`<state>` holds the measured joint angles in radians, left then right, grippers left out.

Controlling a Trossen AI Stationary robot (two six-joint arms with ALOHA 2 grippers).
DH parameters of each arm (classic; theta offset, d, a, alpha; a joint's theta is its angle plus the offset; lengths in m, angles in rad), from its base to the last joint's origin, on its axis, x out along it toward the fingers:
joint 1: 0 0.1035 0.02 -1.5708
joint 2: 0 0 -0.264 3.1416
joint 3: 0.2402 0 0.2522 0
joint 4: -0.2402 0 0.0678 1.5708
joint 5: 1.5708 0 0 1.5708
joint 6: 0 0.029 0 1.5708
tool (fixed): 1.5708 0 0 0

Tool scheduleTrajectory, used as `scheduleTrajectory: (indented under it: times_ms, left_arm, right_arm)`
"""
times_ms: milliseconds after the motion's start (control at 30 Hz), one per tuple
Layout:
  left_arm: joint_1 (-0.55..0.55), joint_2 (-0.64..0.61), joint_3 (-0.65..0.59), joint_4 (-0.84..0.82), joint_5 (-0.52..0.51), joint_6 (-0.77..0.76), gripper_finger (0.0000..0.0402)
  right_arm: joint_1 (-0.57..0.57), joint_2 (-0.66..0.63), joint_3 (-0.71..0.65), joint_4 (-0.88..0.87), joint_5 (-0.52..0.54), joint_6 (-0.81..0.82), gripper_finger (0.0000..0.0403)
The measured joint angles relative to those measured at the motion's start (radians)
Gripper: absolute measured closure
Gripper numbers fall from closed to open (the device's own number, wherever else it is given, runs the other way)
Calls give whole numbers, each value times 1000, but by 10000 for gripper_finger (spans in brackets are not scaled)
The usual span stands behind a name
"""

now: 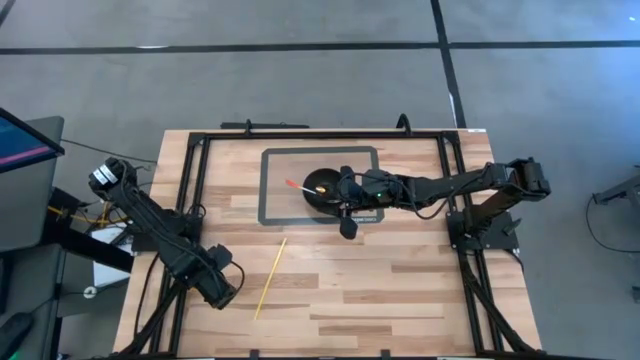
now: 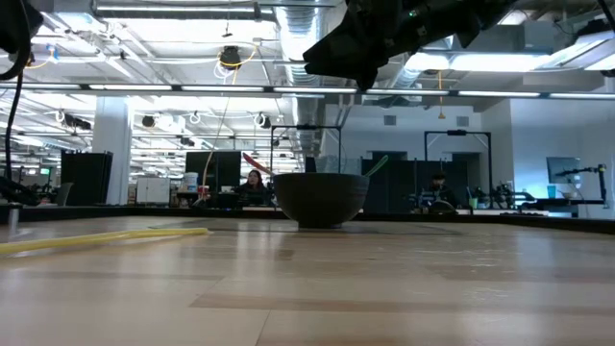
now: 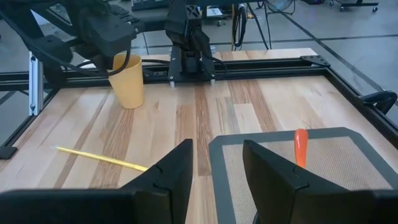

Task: Pick & Place Utensil
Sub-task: Put the yellow cup on the transparent silicone mat to the top right of the black bowl

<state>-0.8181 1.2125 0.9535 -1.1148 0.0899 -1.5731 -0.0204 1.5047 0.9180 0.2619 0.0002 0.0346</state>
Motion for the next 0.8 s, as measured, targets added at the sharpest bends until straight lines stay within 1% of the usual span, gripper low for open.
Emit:
scheduleTrajectory:
  times_ms: [133,267,333,500,800]
  left_arm:
    - [21,-1,17,90,-29,105,389]
    - [94,1,76,106,-77,212,393]
    - [135,1,112,111,-118,317,394]
    - [265,1,192,115,-160,597,393]
    - [491,1,213,98,-158,949,392]
  right_arm:
    - [0,0,0,0,0,0,269]
    - [0,0,0,0,0,0,270]
    - [0,0,0,0,0,0,270]
    - [0,0,0,0,0,0,270]
    - [0,0,0,0,0,0,269]
